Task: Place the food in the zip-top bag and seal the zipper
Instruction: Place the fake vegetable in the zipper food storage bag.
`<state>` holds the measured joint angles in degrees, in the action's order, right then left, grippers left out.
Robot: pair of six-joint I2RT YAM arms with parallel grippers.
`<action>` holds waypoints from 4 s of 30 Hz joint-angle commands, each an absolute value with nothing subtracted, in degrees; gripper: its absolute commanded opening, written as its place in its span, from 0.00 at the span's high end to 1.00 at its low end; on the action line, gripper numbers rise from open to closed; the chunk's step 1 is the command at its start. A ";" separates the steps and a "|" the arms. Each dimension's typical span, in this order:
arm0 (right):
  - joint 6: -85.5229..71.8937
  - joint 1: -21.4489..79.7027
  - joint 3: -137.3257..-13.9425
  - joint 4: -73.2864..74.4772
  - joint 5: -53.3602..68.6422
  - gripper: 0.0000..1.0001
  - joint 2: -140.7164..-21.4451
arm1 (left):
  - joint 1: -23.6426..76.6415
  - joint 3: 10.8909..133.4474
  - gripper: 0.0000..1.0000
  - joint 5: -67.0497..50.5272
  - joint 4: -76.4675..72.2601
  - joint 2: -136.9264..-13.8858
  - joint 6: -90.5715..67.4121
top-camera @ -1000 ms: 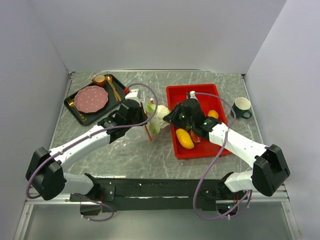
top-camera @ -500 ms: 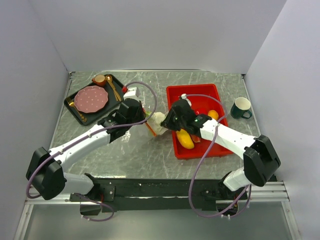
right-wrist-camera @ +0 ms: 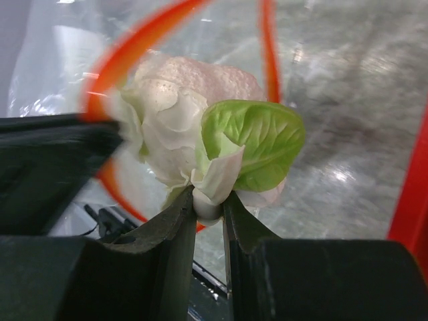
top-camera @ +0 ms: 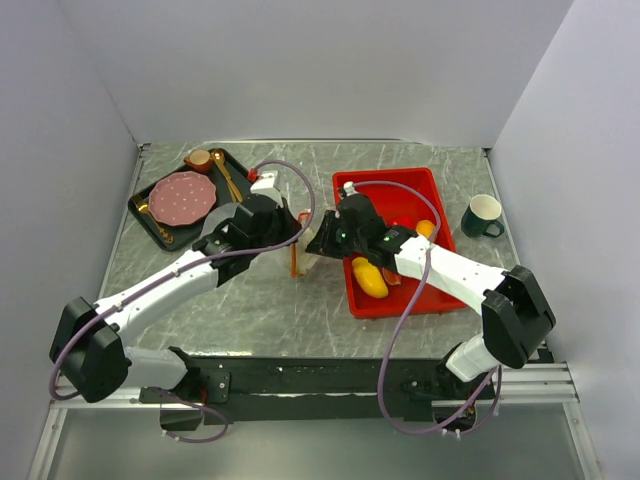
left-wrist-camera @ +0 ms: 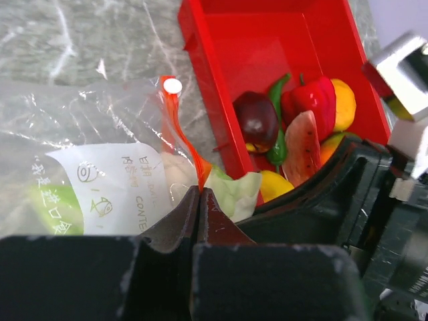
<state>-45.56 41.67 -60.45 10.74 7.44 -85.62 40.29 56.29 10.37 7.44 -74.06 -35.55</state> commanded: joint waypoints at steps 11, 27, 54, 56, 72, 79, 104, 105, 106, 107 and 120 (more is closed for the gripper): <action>-45.35 42.63 -58.18 -3.25 8.17 0.83 -82.79 | 40.17 55.11 0.99 4.93 0.63 -71.81 -37.35; -41.48 42.54 -55.99 -0.55 3.11 0.35 -78.05 | 39.64 54.84 0.99 8.26 3.07 -71.10 -40.61; -48.69 42.54 -57.39 9.93 8.79 0.53 -89.82 | 37.27 51.06 0.99 16.17 10.46 -67.77 -42.72; -49.39 42.54 -57.39 8.62 8.96 0.54 -91.75 | 37.00 50.80 0.99 16.26 10.81 -67.24 -42.37; -50.81 41.66 -56.42 4.04 4.74 0.56 -91.84 | 36.47 49.57 0.99 15.21 10.20 -67.15 -41.75; -50.19 41.48 -59.76 4.31 5.63 0.52 -97.82 | 36.30 50.01 0.99 14.94 10.02 -67.76 -41.22; -49.84 36.47 -62.22 -3.96 16.61 0.57 -106.87 | 36.12 50.10 0.99 13.97 9.05 -66.27 -41.48; -49.31 36.47 -62.31 -3.43 16.79 0.57 -106.96 | 36.12 50.01 0.99 13.97 9.05 -66.27 -41.48; -49.31 36.47 -62.14 -4.04 17.14 0.57 -106.79 | 36.12 49.92 0.99 13.97 9.05 -66.10 -41.57; -49.48 36.39 -61.62 -4.56 17.40 0.57 -106.70 | 36.12 49.92 0.99 13.89 9.05 -66.01 -41.57; -46.76 36.83 -65.65 -0.35 17.58 0.67 -108.54 | 36.04 50.45 0.99 13.54 9.23 -65.22 -41.13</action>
